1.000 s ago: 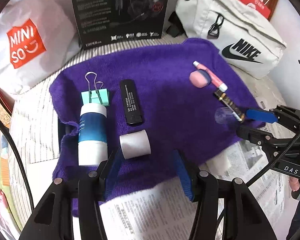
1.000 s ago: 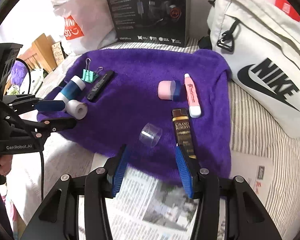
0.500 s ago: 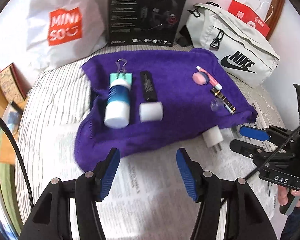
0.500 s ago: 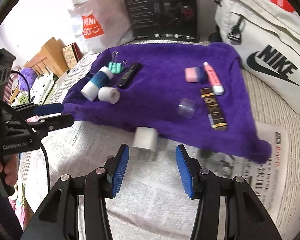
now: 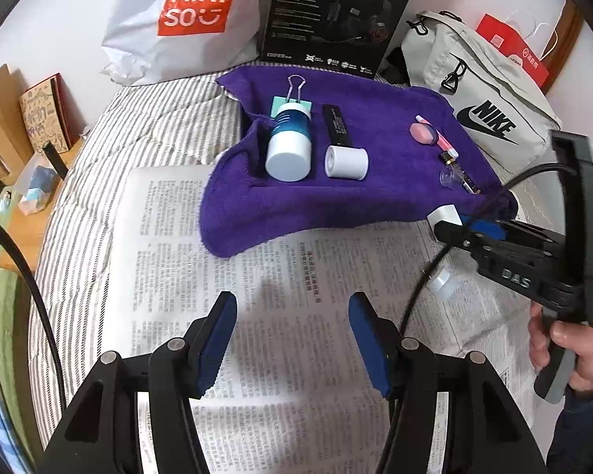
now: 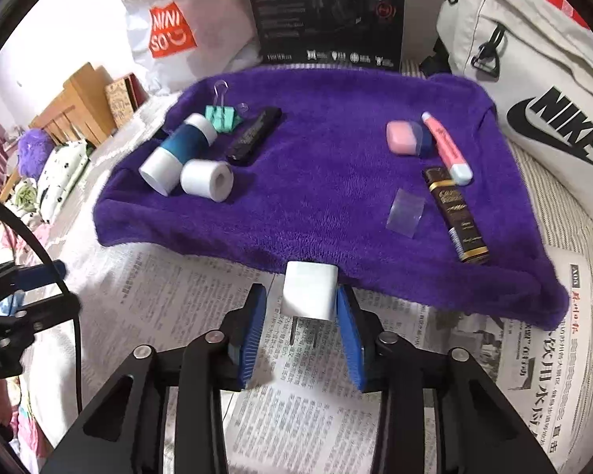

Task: Organize rigid objects
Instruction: 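Grasp the white wall charger with the right tool while the left tool moves back over the newspaper, then grasp the small white USB adapter with the left tool while the right tool holds the charger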

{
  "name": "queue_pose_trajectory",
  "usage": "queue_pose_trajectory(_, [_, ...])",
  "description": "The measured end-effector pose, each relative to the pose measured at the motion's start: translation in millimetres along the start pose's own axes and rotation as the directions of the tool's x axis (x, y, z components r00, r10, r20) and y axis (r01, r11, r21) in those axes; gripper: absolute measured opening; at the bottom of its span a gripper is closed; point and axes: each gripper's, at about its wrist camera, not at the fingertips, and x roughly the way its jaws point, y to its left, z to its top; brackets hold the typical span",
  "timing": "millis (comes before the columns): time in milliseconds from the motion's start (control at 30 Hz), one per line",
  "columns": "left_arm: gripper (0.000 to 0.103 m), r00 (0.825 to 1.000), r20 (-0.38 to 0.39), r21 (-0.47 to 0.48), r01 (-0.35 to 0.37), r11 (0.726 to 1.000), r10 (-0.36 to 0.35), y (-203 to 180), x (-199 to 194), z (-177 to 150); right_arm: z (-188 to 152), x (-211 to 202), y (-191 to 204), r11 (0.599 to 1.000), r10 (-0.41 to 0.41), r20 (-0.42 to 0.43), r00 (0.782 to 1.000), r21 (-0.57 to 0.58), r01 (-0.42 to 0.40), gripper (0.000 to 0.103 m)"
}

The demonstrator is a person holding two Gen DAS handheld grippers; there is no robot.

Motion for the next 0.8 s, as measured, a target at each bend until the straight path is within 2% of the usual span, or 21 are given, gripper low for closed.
queue_pose_trajectory(133, [0.057, 1.000, 0.003, -0.004, 0.008, 1.000, -0.008, 3, -3, -3, 1, 11, 1, 1.000, -0.018, 0.001, 1.000, 0.016, 0.017, 0.029])
queue_pose_trajectory(367, [0.057, 0.999, 0.021, 0.012, 0.024, 1.000, -0.024, 0, -7, -5, -2, 9, 2, 1.000, -0.026, -0.002, 1.000, -0.013, 0.026, 0.028])
queue_pose_trajectory(633, [0.057, 0.999, 0.012, 0.066, 0.051, 0.996, -0.052, -21, 2, -3, -26, -21, -18, 1.000, -0.023, -0.016, 1.000, -0.012, 0.023, 0.028])
queue_pose_trajectory(800, [0.057, 0.996, 0.005, 0.126, 0.088, 0.988, -0.089, -46, 9, -2, -40, -39, -38, 0.999, -0.031, -0.009, 0.999, 0.019, 0.031, 0.028])
